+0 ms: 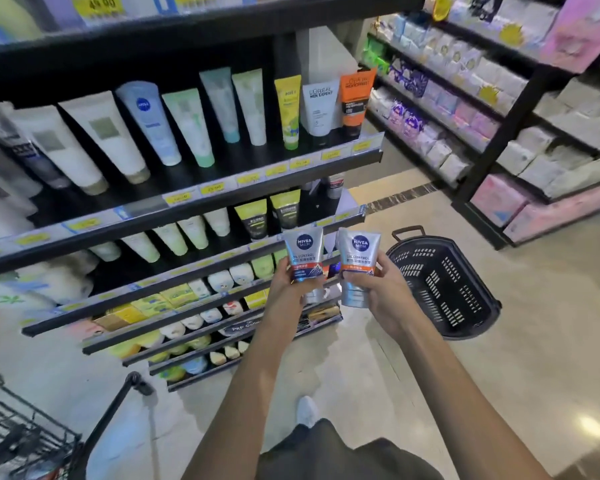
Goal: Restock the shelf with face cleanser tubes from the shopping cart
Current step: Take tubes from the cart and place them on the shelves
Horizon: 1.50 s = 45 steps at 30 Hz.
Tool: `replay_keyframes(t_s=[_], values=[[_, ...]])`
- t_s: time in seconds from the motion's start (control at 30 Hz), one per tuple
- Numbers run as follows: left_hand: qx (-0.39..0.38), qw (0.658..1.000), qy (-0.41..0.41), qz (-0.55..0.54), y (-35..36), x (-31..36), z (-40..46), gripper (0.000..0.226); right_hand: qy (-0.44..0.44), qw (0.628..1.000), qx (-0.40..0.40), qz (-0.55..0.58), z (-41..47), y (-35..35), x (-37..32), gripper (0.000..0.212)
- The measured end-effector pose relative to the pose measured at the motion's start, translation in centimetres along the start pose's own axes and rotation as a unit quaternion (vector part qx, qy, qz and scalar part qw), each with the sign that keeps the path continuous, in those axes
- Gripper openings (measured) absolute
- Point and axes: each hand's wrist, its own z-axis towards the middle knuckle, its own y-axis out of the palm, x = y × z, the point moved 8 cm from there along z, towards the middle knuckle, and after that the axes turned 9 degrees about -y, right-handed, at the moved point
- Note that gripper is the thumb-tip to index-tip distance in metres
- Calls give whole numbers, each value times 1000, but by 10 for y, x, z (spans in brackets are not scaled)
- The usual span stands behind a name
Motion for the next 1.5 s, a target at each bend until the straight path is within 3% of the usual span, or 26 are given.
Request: replay_keyframes(t_s=[0.27,0.43,0.7,0.83,1.1,1.33,1.5], values=[[21,1000,0,8,31,3,62,55,3,1000,-1,-16,73,-31,-10,61],[82,996,-17,31,50,3,99,59,13,1000,-17,-13,109,-52,-18,60],[116,992,-45,-34,97,11,153,54,59,995,-74,-19,153,-86,-30,66],[150,988,-12,21,108,18,186,46,78,993,-88,-13,161,-104,-29,71],[248,952,38,176,104,48,246,57,99,989,-106,-23,147,-138,-26,62],[225,953,112,167,106,61,264,46,91,988,-118,-51,139,-152,-20,67],[220,929,121,272,106,53,284,51,87,987,-119,-68,136,-156,-20,69]])
